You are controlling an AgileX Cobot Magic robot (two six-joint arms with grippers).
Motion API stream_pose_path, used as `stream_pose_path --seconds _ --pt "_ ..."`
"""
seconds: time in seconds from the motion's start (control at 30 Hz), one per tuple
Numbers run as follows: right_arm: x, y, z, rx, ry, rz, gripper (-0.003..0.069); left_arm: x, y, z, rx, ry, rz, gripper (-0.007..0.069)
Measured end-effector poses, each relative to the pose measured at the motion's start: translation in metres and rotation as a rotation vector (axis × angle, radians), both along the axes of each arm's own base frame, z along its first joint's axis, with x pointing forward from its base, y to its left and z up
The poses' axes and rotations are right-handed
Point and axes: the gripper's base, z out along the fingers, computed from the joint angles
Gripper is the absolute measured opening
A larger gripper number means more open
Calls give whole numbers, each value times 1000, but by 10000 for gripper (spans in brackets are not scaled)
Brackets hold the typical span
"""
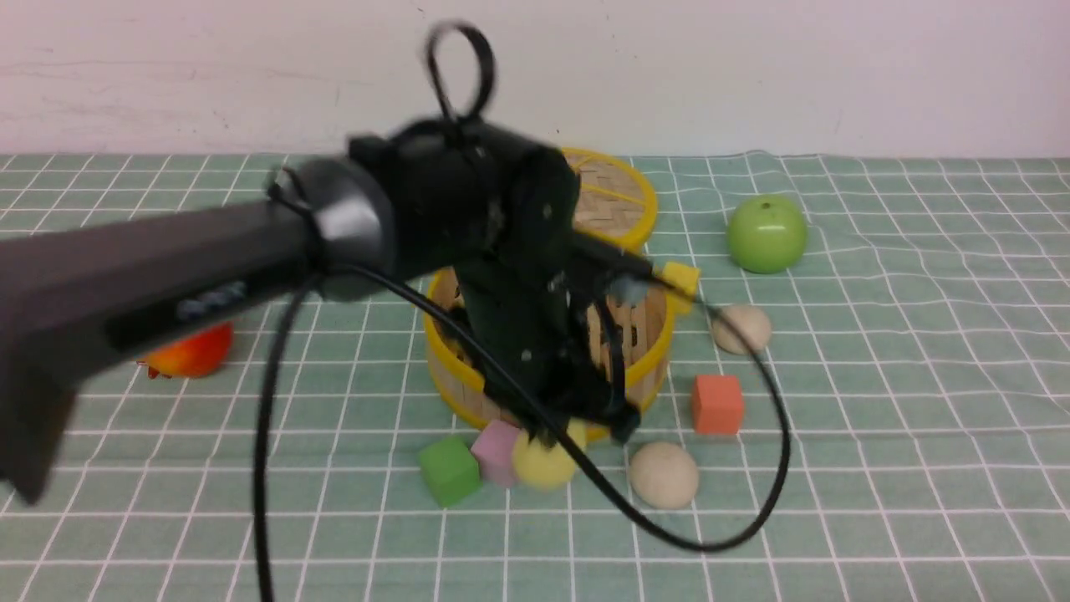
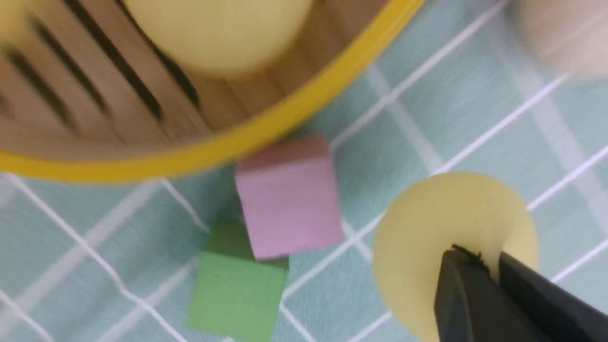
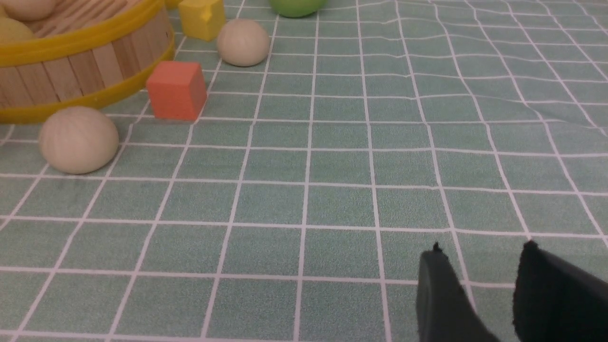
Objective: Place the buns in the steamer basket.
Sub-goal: Use the left arm to put the steamed stuffed bun into the steamer
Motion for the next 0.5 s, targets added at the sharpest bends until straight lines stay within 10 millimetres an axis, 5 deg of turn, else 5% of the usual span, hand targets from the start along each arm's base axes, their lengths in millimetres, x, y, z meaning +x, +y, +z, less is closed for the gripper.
stream_pose_path --seconds 0.03,0.17,0.5 --pt "0 0 0 0 0 0 240 5 -4 20 -62 -108 -40 -13" --pt "0 0 0 0 0 0 240 26 -17 37 -166 -319 -103 -13" --pt "0 0 0 0 0 0 240 75 -27 -17 -146 -337 -83 -13"
